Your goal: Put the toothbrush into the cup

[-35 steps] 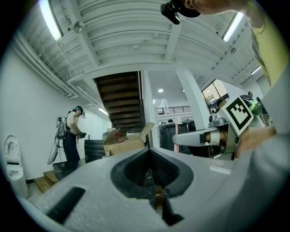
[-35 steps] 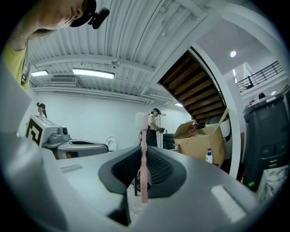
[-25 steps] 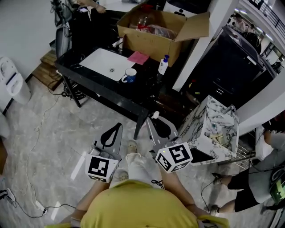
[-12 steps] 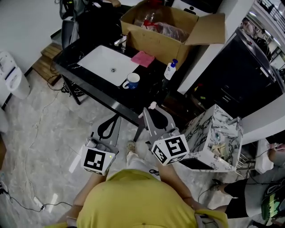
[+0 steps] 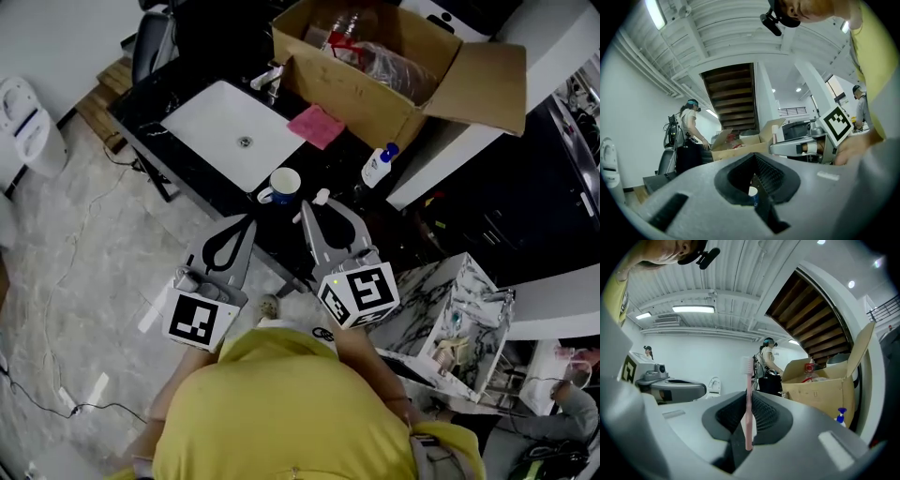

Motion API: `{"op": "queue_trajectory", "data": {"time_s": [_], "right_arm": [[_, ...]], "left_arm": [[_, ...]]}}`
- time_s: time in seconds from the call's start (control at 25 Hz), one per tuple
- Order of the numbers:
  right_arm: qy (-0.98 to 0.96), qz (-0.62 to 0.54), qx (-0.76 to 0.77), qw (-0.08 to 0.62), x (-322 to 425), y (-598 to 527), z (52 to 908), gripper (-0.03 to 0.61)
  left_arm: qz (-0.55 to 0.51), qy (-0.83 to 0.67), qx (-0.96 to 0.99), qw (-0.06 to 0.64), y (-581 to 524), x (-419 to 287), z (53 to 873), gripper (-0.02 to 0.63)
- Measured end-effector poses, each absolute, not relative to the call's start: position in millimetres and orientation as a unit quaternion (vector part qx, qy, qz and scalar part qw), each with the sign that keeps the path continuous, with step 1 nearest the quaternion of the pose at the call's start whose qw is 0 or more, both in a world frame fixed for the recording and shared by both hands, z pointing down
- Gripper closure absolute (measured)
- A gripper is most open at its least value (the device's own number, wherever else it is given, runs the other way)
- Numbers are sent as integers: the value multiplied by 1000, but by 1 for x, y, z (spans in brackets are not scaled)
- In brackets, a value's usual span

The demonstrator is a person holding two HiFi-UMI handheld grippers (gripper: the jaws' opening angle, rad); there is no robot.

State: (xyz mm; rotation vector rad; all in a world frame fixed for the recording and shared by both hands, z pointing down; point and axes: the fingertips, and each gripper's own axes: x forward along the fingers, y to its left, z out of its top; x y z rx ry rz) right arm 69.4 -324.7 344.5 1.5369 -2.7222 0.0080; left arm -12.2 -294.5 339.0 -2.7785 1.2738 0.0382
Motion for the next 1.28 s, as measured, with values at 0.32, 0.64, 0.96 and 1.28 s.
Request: {"op": "queue_trajectory", "data": {"time_s": [0.32,0.64,0.96,1.28], "right_arm": [[-884,8,468,8,79,-391,363,529],[-882,16,472,6,80,-426,380,529],[-873,46,486,19,79,-460,402,529],[-863,80,493,69,74,-483,449,529]], "left_arm": [[3,437,-899,31,-351,0,360,611],[-14,429,-903,18,-385,4,374,611],[-43,389,-920,1,-415,11,390,611],[-66,364,-929,-23,-443,11,418,611]]}}
